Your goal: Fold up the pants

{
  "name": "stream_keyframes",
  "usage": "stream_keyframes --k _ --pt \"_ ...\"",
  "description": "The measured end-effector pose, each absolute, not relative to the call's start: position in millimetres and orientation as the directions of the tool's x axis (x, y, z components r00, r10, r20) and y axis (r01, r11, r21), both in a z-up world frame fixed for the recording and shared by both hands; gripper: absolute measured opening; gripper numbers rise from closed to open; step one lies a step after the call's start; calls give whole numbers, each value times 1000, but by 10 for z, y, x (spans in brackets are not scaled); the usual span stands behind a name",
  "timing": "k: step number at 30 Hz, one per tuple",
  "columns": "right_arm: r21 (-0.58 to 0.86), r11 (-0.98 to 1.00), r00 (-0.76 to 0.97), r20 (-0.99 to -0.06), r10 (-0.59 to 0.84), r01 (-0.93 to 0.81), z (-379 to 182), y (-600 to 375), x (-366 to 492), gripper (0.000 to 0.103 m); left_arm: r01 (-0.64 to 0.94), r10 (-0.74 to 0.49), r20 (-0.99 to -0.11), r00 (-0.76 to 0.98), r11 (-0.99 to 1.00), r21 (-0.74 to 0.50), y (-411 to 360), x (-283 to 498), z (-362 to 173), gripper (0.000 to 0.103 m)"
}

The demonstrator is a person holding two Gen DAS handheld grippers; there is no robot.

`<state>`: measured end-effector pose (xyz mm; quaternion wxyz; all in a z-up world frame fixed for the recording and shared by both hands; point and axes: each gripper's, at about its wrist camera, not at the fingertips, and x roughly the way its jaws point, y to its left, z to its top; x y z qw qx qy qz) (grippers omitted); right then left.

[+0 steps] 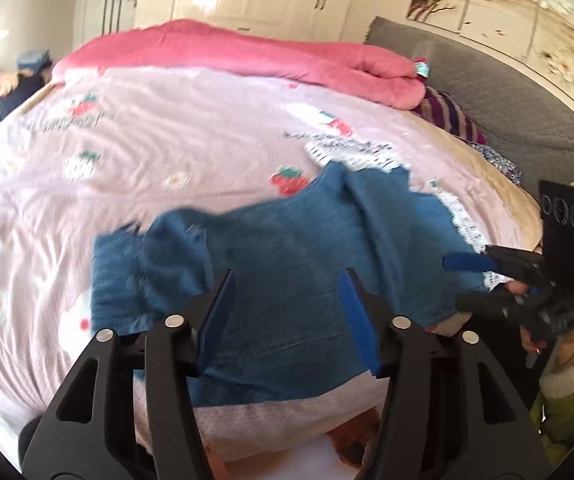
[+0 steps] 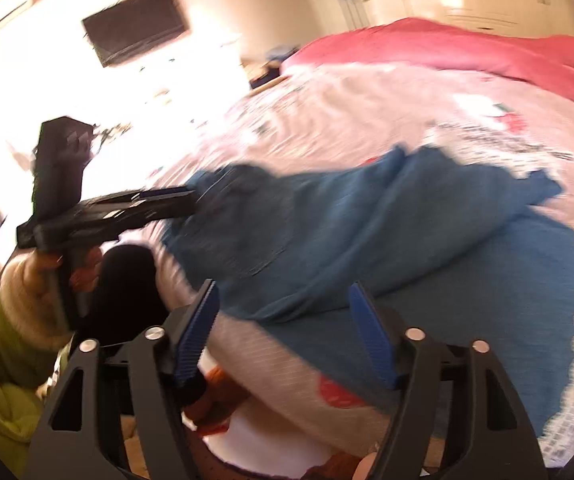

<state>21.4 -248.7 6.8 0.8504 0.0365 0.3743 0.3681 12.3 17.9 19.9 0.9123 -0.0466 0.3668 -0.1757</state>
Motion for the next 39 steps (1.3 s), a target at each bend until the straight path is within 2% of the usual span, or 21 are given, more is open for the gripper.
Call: stream_keyframes --k 2,6,10,12,16,19,23,28,32,35,37,38,39 --pt "340 764 498 -602 625 -548 98 -2658 269 77 322 -385 -642 663 921 -220 49 149 237 60" --pt "341 837 573 -613 544 -429 120 -2990 402 82 380 -438 -655 616 893 -239 -283 304 186 61" --pt "329 891 615 -644 454 -313 213 -3237 695 85 423 -522 -679 516 845 -328 -611 598 40 60" --pt "308 907 623 -659 421 -287 240 -3237 879 87 418 -539 -694 478 834 -360 -725 751 -52 51" --pt "226 928 614 -700 365 -295 328 -3105 1318 88 425 -525 -705 477 840 -338 -878 890 -208 47" --pt "165 929 589 -733 340 -331 339 -2878 1634 89 424 -551 -705 446 824 -376 -835 872 -375 40" --pt "69 919 549 -783 291 -389 280 -2466 2083 89 421 -571 -699 430 812 -405 -838 865 -496 20" --pt "-21 903 491 -844 214 -430 124 -1967 2630 88 459 -601 -675 428 788 -410 -932 826 -459 12" --pt "-89 877 431 -891 141 -472 -64 -1644 2936 77 462 -598 -679 425 789 -406 -965 846 -484 8" --pt "-133 852 359 -931 69 -507 -243 -1492 3108 73 457 -600 -677 427 789 -411 -935 868 -524 8" --pt "-181 835 334 -943 4 -520 -361 -1453 3179 53 458 -597 -677 430 790 -407 -945 888 -541 8" --pt "-183 828 322 -947 -3 -531 -397 -1453 3191 23 460 -597 -677 431 790 -404 -947 888 -542 8" --pt "-172 822 309 -951 5 -542 -413 -1462 3189 11 463 -594 -677 434 792 -398 -955 885 -543 8"
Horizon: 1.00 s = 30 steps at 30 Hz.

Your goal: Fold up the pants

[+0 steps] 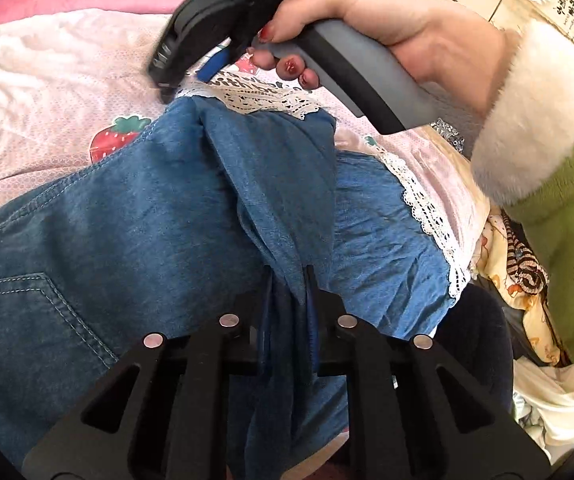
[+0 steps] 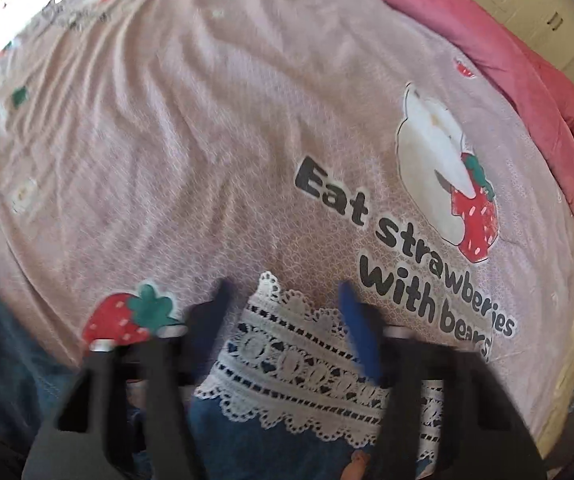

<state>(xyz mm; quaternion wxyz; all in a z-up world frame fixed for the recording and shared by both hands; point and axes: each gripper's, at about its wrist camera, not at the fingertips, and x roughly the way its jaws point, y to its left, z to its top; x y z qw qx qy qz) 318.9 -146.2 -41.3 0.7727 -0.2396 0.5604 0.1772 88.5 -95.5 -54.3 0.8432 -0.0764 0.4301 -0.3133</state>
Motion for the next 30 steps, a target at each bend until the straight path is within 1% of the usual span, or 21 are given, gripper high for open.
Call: stream_keyframes --k 2,5,8,13,17,21,24,27,28,30 --pt "-161 825 331 -943 33 -541 -332 -1544 3126 7 463 -594 -677 434 792 -398 -962 875 -551 8" --pt "-102 865 392 -913 115 -491 -67 -1824 3004 7 458 -600 -676 427 788 -411 -926 878 -551 8" --pt "5 912 456 -865 210 -410 237 -2298 2816 7 462 -596 -679 429 791 -402 -910 861 -547 8" --pt "174 950 539 -790 292 -260 540 -3211 2267 7 464 -597 -676 432 790 -401 -896 824 -527 7" --pt "289 937 568 -745 349 -197 489 -3797 1762 7 484 -591 -679 436 790 -376 -928 743 -487 7" --pt "361 915 557 -730 396 -179 222 -4182 1306 8 504 -577 -687 442 793 -342 -990 667 -470 7" --pt "384 909 519 -750 411 -164 -10 -4307 1137 11 517 -572 -693 439 791 -326 -1034 613 -469 7" --pt "438 886 510 -733 450 -153 -170 -4466 926 13 530 -574 -694 435 786 -317 -1075 550 -454 7" --pt "447 880 507 -728 461 -158 -186 -4486 892 16 537 -567 -698 438 788 -303 -1094 522 -449 7" --pt "448 877 507 -723 470 -173 -203 -4521 802 32 545 -559 -702 442 789 -284 -1120 489 -440 7"
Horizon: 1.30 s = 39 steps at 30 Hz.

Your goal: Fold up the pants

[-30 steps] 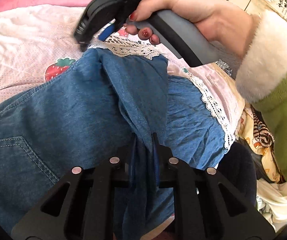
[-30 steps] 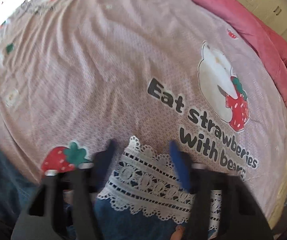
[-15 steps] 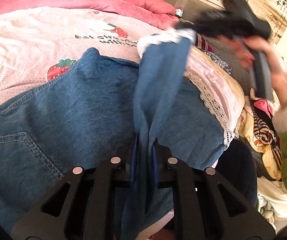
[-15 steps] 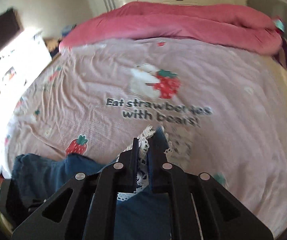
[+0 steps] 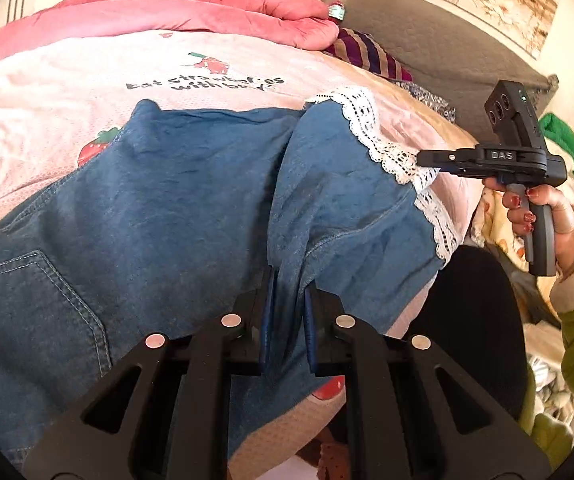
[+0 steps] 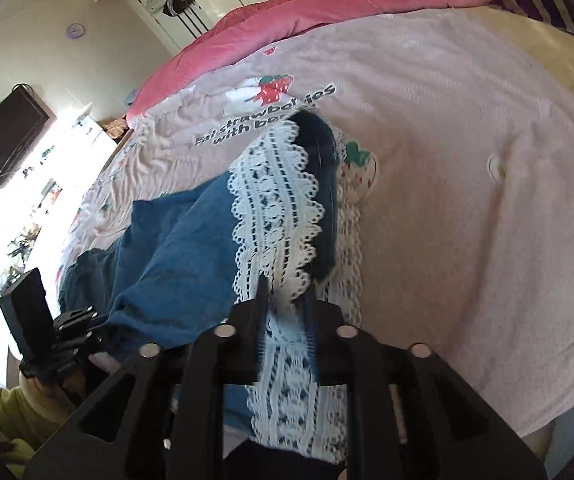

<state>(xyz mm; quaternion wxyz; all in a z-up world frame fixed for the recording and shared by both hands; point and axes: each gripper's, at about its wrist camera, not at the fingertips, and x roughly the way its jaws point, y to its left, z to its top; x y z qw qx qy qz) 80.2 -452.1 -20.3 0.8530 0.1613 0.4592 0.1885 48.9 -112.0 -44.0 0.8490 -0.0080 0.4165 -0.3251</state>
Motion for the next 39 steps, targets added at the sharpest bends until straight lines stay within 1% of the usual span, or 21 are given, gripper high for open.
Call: stream_keyframes --k 6,9,10,11,12,17,19,20,21,22,23,25,26,31,34,35,36,39 --pt "442 870 526 -698 486 -218 -136 -4556 731 33 555 -529 -710 465 799 -232 -1149 385 -413 7" --pt "430 872 499 -717 486 -233 -180 -4514 786 32 558 -511 -714 478 805 -202 -1170 370 -407 7" --pt "418 877 494 -725 480 -238 -195 -4489 795 27 560 -505 -717 481 806 -192 -1187 367 -404 7" --pt "413 878 493 -727 478 -243 -196 -4473 796 13 562 -501 -719 481 806 -185 -1199 362 -402 7" --pt "413 876 491 -726 481 -247 -189 -4473 782 9 564 -496 -721 484 806 -176 -1211 359 -402 7" --pt "446 857 517 -686 512 -256 -116 -4633 531 9 574 -453 -733 508 812 -105 -1252 336 -412 7" --pt "445 857 519 -684 512 -259 -123 -4708 442 9 585 -447 -734 511 807 -85 -1258 306 -396 7" --pt "450 855 514 -685 516 -259 -149 -4747 399 9 593 -445 -733 515 802 -71 -1264 285 -383 9" --pt "455 852 508 -686 521 -259 -185 -4781 363 9 599 -447 -730 517 798 -64 -1272 265 -371 16" --pt "454 852 498 -693 522 -261 -245 -4815 307 9 607 -446 -726 523 793 -50 -1282 234 -354 20" --pt "453 852 494 -695 522 -263 -270 -4826 284 9 611 -443 -726 526 790 -39 -1296 209 -342 26" --pt "468 840 488 -685 541 -275 -330 -4845 213 9 623 -445 -725 526 782 -28 -1317 149 -314 30" --pt "471 837 487 -683 545 -278 -356 -4845 182 9 630 -451 -720 528 776 -25 -1324 113 -292 35" --pt "495 817 482 -661 575 -296 -416 -4793 139 9 682 -488 -685 541 731 19 -1410 -78 -135 36" --pt "499 809 481 -652 586 -310 -399 -4760 130 9 722 -496 -709 501 691 26 -1540 -99 -162 34" --pt "497 809 485 -649 587 -314 -385 -4760 122 9 733 -500 -718 484 680 22 -1590 -86 -188 30" --pt "498 807 490 -643 589 -317 -370 -4780 114 9 742 -496 -726 477 669 31 -1641 -85 -232 30" --pt "500 810 498 -641 584 -306 -369 -4857 98 9 719 -429 -753 500 690 85 -1738 31 -384 30"
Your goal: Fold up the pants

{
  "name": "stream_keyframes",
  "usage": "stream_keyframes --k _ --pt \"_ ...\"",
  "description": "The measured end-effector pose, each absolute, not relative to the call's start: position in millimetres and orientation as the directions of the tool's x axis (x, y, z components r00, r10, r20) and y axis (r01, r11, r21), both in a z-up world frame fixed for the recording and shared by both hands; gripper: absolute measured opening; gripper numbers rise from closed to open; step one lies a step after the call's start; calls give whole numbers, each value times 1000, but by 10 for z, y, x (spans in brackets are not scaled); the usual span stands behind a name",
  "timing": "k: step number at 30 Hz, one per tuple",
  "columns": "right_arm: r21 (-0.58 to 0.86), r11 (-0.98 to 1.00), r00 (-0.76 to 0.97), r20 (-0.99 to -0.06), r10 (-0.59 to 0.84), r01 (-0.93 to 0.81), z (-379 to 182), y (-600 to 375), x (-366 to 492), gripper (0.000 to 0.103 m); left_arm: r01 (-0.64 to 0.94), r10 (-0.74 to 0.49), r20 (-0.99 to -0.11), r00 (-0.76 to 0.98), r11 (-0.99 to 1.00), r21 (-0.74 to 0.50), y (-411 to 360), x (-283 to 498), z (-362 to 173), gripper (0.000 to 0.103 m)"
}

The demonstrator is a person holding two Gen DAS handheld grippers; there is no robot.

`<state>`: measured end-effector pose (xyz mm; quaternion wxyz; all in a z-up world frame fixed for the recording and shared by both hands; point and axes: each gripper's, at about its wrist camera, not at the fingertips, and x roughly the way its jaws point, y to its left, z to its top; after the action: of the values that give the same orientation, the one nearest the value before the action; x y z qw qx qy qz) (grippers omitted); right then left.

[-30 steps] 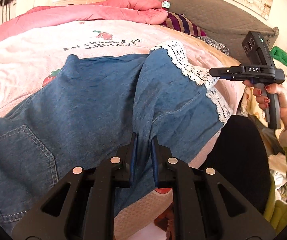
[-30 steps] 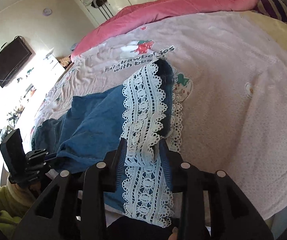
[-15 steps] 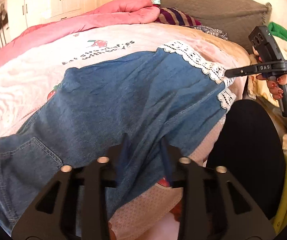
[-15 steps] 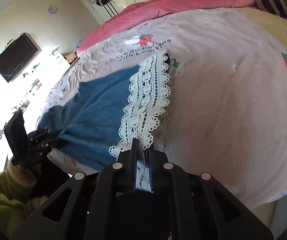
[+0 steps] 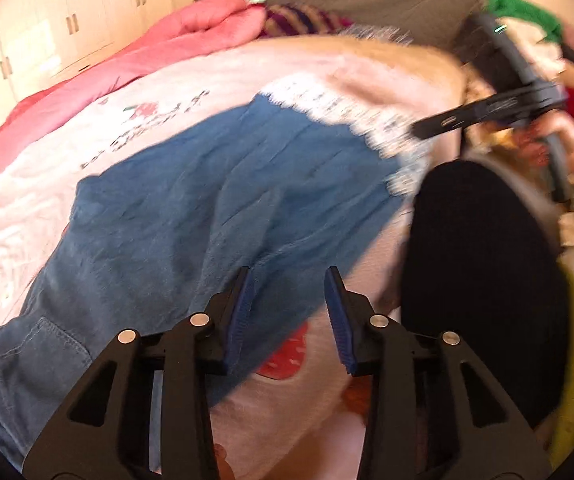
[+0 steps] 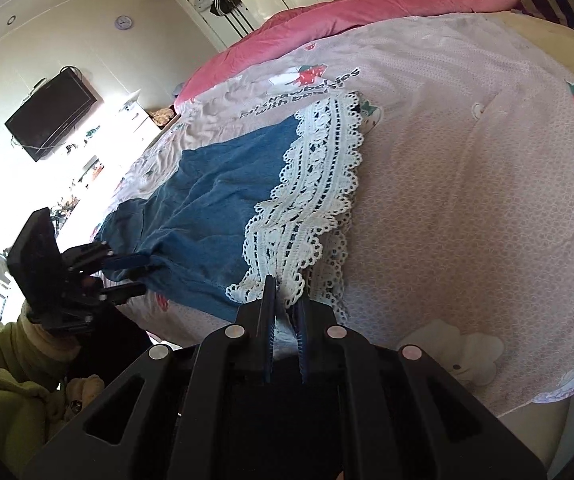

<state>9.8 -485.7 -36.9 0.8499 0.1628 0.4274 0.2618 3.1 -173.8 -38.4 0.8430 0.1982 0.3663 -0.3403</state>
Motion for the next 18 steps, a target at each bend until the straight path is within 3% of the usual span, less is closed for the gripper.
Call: stream_keyframes --k 8,11,12,18 --pt "519 800 486 -639 596 -299 -470 -4942 87 9 734 -430 -787 442 678 42 -1692 271 -507 29" --pt "520 795 478 -637 605 -313 -472 -4906 72 9 740 -433 -795 426 672 31 -1699 342 -499 4" --pt "520 793 475 -637 607 -317 -465 -4894 63 9 744 -435 -800 414 668 22 -1697 370 -498 0" --pt "488 808 450 -671 589 -330 -467 -4861 57 12 773 -480 -797 366 634 -26 -1616 259 -408 0"
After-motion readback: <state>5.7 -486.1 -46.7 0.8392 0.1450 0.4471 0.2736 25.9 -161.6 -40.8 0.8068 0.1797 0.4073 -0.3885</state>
